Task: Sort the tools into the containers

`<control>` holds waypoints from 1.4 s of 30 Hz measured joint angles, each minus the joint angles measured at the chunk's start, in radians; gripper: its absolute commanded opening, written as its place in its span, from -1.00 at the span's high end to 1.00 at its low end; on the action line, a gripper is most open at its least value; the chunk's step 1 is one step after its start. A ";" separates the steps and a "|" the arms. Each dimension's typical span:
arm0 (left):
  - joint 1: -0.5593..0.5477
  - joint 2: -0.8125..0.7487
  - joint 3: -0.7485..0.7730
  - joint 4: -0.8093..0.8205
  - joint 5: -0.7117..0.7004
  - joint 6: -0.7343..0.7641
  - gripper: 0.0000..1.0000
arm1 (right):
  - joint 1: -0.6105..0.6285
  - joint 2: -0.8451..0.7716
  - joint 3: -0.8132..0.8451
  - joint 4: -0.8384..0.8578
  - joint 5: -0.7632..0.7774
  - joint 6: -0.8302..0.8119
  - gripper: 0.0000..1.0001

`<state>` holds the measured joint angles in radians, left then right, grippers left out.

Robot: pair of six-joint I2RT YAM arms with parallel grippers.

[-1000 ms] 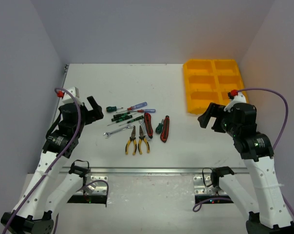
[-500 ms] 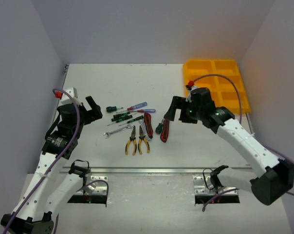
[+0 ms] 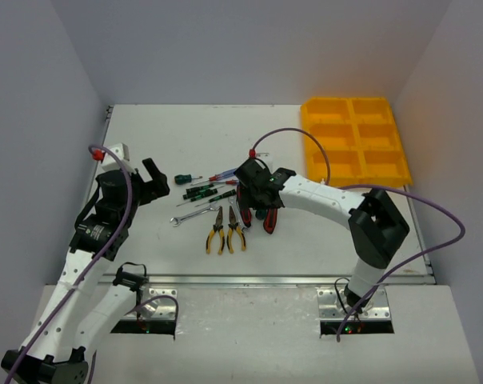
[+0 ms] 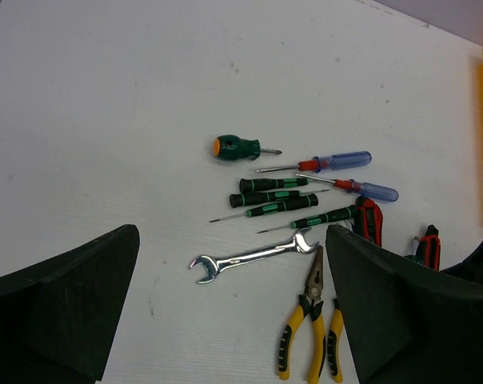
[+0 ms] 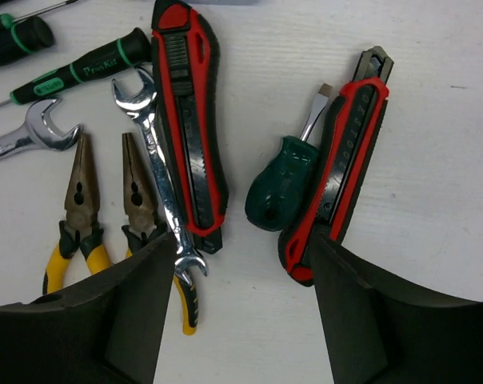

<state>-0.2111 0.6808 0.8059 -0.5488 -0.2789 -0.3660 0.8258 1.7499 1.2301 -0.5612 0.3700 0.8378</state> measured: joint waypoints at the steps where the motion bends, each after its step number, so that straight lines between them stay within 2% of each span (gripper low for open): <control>1: 0.000 0.000 -0.001 0.000 0.003 0.000 -1.00 | -0.001 0.007 -0.001 0.003 0.013 0.006 -0.31; 6: -0.003 0.000 -0.004 0.000 0.014 0.000 -1.00 | -0.007 0.024 -0.001 0.012 0.063 0.034 -0.07; 17: -0.006 -0.002 -0.005 0.006 0.039 0.001 -1.00 | -0.020 0.167 0.001 0.023 0.083 0.088 0.00; 20: -0.007 -0.005 -0.006 0.006 0.042 0.001 -1.00 | -0.021 0.181 0.002 0.029 0.087 0.102 0.16; 23: -0.010 -0.008 -0.007 0.006 0.044 0.001 -1.00 | -0.021 0.183 0.003 0.037 0.093 0.112 0.24; 25: -0.011 -0.009 -0.007 0.007 0.045 0.001 -1.00 | -0.022 0.185 0.003 0.041 0.094 0.114 0.42; 26: -0.011 -0.009 -0.007 0.007 0.047 0.001 -1.00 | -0.024 0.185 0.003 0.043 0.095 0.116 0.43; 29: -0.011 -0.009 -0.008 0.007 0.047 0.001 -1.00 | -0.024 0.186 0.004 0.049 0.102 0.120 0.36; 31: -0.011 -0.009 -0.009 0.007 0.048 0.001 -1.00 | -0.024 0.187 0.004 0.053 0.103 0.120 0.13; 33: -0.011 -0.009 -0.010 0.007 0.050 0.001 -1.00 | -0.025 0.188 0.004 0.057 0.102 0.119 0.02; 38: -0.011 -0.009 -0.010 0.007 0.053 0.001 -1.00 | -0.027 0.227 0.010 0.071 0.092 0.118 0.00; 39: -0.011 -0.009 -0.010 0.007 0.053 0.001 -1.00 | -0.029 0.232 0.013 0.074 0.091 0.118 0.02; 42: -0.011 -0.009 -0.010 0.007 0.054 0.001 -1.00 | -0.033 0.237 0.017 0.084 0.084 0.120 0.50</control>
<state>-0.2226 0.6716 0.7963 -0.5423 -0.2248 -0.3649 0.7928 1.9873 1.2473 -0.4776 0.4543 0.9578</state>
